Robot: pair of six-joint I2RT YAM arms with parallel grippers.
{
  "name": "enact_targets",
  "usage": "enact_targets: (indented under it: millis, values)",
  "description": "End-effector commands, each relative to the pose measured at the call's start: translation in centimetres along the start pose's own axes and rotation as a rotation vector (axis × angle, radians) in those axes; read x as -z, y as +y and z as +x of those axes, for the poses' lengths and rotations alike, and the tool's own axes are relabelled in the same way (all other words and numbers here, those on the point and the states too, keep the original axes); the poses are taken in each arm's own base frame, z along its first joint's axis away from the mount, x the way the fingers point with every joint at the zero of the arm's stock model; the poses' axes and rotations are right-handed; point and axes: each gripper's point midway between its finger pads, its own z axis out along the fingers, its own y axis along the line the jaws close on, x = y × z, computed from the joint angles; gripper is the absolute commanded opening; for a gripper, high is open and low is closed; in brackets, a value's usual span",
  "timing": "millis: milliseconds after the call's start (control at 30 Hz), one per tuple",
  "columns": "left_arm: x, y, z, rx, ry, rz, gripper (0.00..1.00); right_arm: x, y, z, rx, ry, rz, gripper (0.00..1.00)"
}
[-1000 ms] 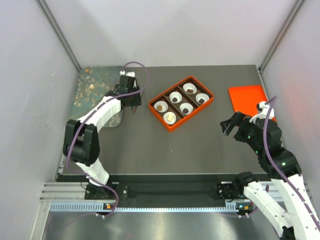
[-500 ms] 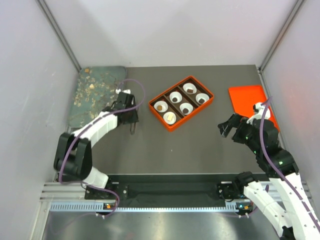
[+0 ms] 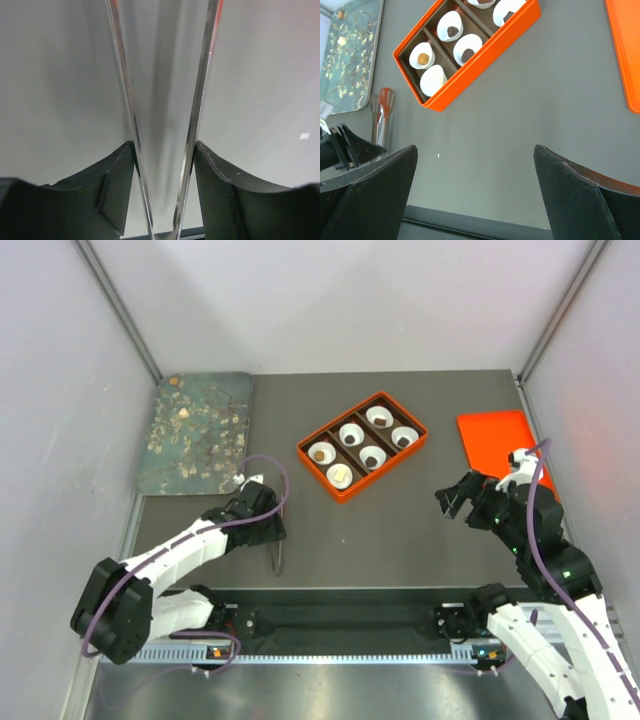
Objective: Pack the chocolate
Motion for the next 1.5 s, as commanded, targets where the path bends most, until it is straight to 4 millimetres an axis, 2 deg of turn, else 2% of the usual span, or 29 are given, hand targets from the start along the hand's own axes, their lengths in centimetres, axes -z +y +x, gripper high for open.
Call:
enact_targets:
  millis: [0,100,233,400,567,700,733,767,867,933,1100,1233,1300,1400,1433,1467]
  values:
    - [0.0,0.5,0.3,0.093,-0.030,-0.014,0.56,0.7,0.9,-0.7,0.010,-0.016,-0.043,1.00]
    - [-0.4,0.9,0.9,0.097,-0.019,-0.020,0.58,0.9,1.0,-0.8,0.007,-0.021,-0.044,1.00]
    - [-0.4,0.7,0.4,0.080,-0.029,-0.021,0.62,1.0,1.0,-0.8,-0.003,-0.021,-0.043,1.00]
    - [-0.3,-1.2,-0.8,0.018,-0.054,0.070,0.62,0.9,0.9,-0.5,-0.014,-0.011,-0.037,1.00]
    - [-0.9,-1.1,-0.5,-0.015,-0.023,0.051,0.64,0.9,0.9,-0.6,-0.025,-0.013,-0.033,1.00]
    - [-0.8,-1.2,-0.9,-0.010,-0.028,0.043,0.72,1.0,0.9,-0.8,-0.026,-0.016,-0.025,1.00]
    - [-0.6,-1.1,-0.9,-0.009,-0.027,0.037,0.90,0.9,0.8,-0.8,-0.029,-0.015,-0.020,1.00]
    - [-0.3,-1.4,-1.4,-0.008,-0.036,0.042,0.95,0.7,0.8,-0.9,-0.030,-0.011,-0.016,1.00]
    - [0.7,-2.3,-2.5,-0.017,-0.061,0.070,0.97,0.3,0.9,-1.1,-0.029,0.001,-0.005,1.00]
    - [1.3,-2.1,-2.8,-0.022,-0.063,0.051,0.99,0.2,0.9,-1.4,-0.024,0.004,0.012,1.00]
    - [3.2,-2.0,-4.8,-0.040,-0.106,0.008,0.99,-0.4,1.3,-3.6,-0.022,-0.016,0.049,1.00]
    - [5.6,-2.5,-6.6,-0.055,-0.176,0.030,0.99,-2.1,1.2,-4.4,-0.001,0.000,0.099,1.00]
    - [7.6,-3.7,-8.1,-0.073,-0.234,0.092,0.99,-4.0,0.6,-4.4,0.035,0.033,0.156,1.00]
    - [10.5,-7.2,-9.4,-0.145,-0.300,0.284,0.99,-6.7,-0.8,-5.5,0.134,0.064,0.273,0.96]
    - [11.4,-9.0,-8.7,-0.186,-0.272,0.393,0.99,-7.1,-0.6,-7.0,0.145,0.041,0.294,0.94]
    - [12.2,-10.0,-8.7,-0.231,-0.273,0.452,0.99,-8.9,-1.4,-6.9,0.174,0.076,0.358,0.89]
